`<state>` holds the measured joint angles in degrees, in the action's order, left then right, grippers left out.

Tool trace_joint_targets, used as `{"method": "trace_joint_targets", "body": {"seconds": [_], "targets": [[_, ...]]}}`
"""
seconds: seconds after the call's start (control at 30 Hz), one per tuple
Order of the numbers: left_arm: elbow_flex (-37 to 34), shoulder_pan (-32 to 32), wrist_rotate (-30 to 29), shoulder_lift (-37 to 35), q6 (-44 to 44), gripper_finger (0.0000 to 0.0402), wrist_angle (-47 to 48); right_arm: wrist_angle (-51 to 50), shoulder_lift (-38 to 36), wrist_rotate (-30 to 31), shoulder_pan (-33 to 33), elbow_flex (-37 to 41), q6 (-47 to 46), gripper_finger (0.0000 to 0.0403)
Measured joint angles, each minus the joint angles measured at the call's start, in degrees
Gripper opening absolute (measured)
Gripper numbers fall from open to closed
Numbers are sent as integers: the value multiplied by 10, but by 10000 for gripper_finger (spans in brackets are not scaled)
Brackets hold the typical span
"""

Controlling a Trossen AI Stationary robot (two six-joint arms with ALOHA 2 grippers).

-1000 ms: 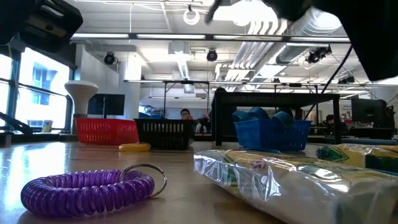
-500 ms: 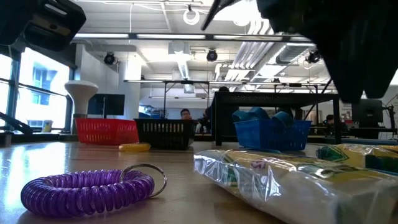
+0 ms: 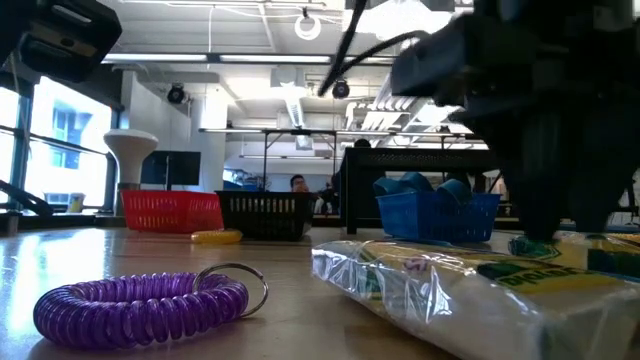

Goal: Pick & Place Office Desk Supplies
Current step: Put the right crayon box into the black bin

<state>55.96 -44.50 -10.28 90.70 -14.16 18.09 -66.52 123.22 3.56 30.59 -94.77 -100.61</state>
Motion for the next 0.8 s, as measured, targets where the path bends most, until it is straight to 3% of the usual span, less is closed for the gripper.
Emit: {"method": "trace_joint_targets", "body": {"seconds": [0.47, 0.8], "targets": [[0, -1, 0, 0, 0, 108, -1, 75, -3, -20, 1, 62, 19, 174], [0, -1, 0, 0, 0, 108, -1, 75, -10, -19, 4, 63, 95, 89]]}}
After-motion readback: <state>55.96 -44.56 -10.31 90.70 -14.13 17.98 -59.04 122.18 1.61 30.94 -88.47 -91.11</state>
